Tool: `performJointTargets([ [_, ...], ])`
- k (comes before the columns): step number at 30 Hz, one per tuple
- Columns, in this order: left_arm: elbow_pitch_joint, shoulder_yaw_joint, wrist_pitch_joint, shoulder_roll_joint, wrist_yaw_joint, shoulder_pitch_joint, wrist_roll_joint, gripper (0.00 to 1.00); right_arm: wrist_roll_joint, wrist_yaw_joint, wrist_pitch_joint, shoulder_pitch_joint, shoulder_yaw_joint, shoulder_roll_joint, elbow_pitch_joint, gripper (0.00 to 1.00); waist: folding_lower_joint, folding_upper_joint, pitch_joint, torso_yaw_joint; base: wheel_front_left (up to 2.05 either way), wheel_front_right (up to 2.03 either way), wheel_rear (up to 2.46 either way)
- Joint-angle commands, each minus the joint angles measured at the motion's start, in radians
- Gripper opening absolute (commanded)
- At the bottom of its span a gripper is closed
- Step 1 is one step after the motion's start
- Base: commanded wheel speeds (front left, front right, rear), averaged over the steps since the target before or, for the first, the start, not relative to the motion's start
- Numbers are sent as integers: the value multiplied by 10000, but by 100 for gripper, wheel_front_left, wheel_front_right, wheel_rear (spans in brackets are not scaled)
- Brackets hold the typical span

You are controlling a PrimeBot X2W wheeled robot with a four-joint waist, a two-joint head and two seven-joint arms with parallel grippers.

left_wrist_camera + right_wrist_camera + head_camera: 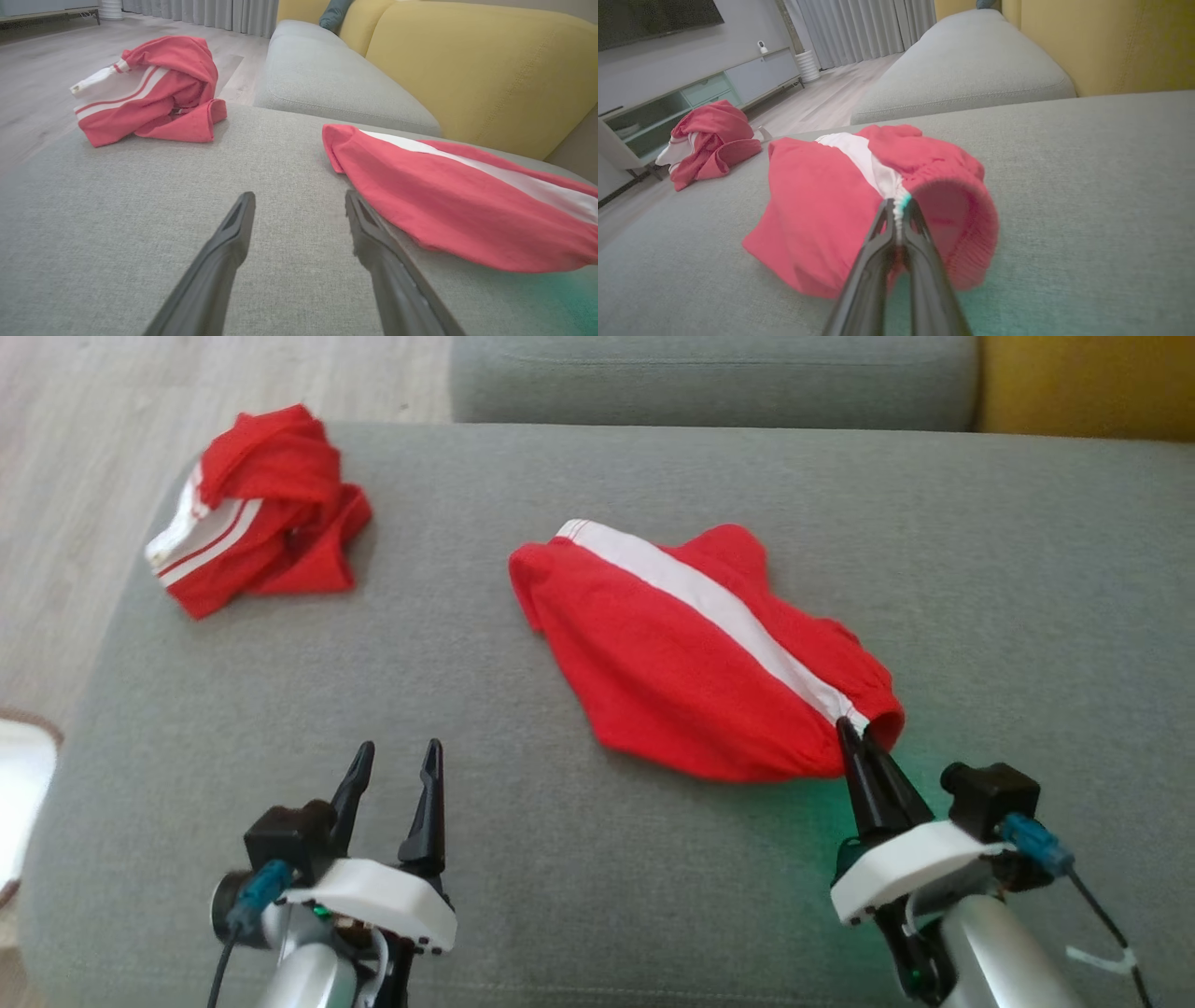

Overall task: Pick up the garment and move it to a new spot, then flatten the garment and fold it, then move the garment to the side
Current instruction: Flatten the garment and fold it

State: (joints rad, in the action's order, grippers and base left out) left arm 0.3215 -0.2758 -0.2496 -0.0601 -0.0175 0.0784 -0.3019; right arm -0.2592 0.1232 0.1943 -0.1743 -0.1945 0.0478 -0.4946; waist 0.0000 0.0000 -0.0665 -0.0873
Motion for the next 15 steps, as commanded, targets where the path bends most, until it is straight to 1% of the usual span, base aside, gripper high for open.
performJointTargets([
  [1,-360,384,-122,-10,-9,135,81,100,95,75,-17,-196,-160,79,429,0,0,0,42,115,0,0,0],
  [8,-432,403,-122,11,19,150,69,100,488,75,-1078,584,316,780,1709,0,0,0,55,410,0,0,0],
  [12,-497,407,-122,20,26,180,59,100,839,75,-1479,881,1069,1183,2267,0,0,0,9,493,0,0,0],
  [15,-490,365,-122,29,78,251,3,100,1252,75,-1548,939,1748,1315,2537,0,0,0,-100,539,0,0,0],
])
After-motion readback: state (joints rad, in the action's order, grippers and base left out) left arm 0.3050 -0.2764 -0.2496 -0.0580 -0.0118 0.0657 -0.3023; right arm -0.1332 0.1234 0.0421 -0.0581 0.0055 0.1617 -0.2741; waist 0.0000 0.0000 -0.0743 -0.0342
